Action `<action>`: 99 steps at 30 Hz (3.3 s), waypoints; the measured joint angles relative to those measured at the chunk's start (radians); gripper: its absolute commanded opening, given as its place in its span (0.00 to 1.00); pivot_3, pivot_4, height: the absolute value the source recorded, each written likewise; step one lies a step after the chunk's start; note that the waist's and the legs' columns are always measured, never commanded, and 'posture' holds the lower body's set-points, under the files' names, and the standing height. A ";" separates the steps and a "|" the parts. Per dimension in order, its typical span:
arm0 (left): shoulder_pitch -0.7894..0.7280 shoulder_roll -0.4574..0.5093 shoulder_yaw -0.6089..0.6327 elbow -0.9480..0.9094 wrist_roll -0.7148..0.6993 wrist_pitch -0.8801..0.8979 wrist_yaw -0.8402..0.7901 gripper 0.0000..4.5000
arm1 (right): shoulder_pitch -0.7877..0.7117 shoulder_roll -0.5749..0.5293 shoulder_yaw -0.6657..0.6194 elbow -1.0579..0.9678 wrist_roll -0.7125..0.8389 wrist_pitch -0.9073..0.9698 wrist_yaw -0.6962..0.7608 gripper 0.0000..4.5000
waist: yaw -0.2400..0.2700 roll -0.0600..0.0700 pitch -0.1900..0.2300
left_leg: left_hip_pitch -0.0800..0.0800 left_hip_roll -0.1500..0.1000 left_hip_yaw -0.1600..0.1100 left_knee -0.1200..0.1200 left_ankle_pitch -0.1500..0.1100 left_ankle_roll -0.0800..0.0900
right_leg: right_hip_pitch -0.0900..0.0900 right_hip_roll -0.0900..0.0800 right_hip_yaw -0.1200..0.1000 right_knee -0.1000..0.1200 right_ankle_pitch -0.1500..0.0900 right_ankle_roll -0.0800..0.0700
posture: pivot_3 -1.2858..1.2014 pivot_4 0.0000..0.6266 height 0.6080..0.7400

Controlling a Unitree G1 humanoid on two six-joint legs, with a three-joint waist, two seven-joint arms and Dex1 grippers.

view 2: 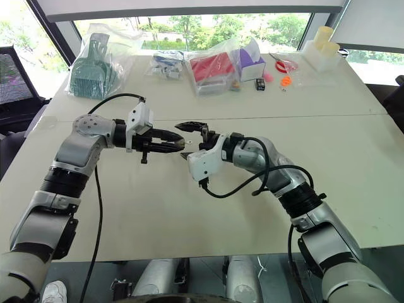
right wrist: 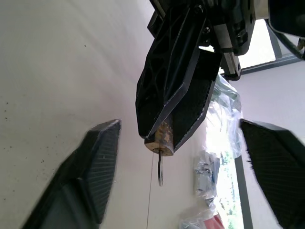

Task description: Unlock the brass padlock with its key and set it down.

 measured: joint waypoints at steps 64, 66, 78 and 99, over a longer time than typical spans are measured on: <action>0.042 0.038 0.056 0.058 0.040 -0.024 0.079 0.02 | -0.008 0.025 -0.002 0.047 -0.055 -0.013 -0.038 0.01 | 0.000 0.000 0.000 | 0.000 0.000 0.000 0.000 0.000 0.000 | 0.000 0.000 0.000 0.001 0.000 0.000 | 0.52 0.24 1.00; 0.036 0.038 0.056 0.059 0.040 -0.032 0.076 0.02 | -0.008 0.025 -0.002 0.045 -0.055 -0.010 -0.036 0.01 | -0.001 0.000 0.000 | 0.000 0.000 0.000 0.000 0.000 0.000 | 0.000 0.000 0.000 0.001 0.000 0.000 | 0.52 0.24 1.00; 0.111 0.112 0.066 0.043 0.055 -0.035 0.071 0.02 | 0.023 0.024 0.007 0.188 -0.108 -0.021 -0.105 0.01 | -0.007 0.000 0.000 | 0.000 0.000 0.000 0.000 0.000 0.000 | 0.000 0.000 0.000 0.001 0.000 0.000 | 0.52 0.24 1.00; 0.245 0.132 0.100 -0.162 0.008 0.089 0.140 0.00 | 0.247 -0.072 -0.083 -0.048 0.225 0.272 0.174 0.99 | -0.011 0.000 0.000 | 0.001 0.000 0.000 0.000 0.000 0.000 | 0.001 -0.001 0.001 0.001 0.000 0.000 | 0.52 0.24 1.00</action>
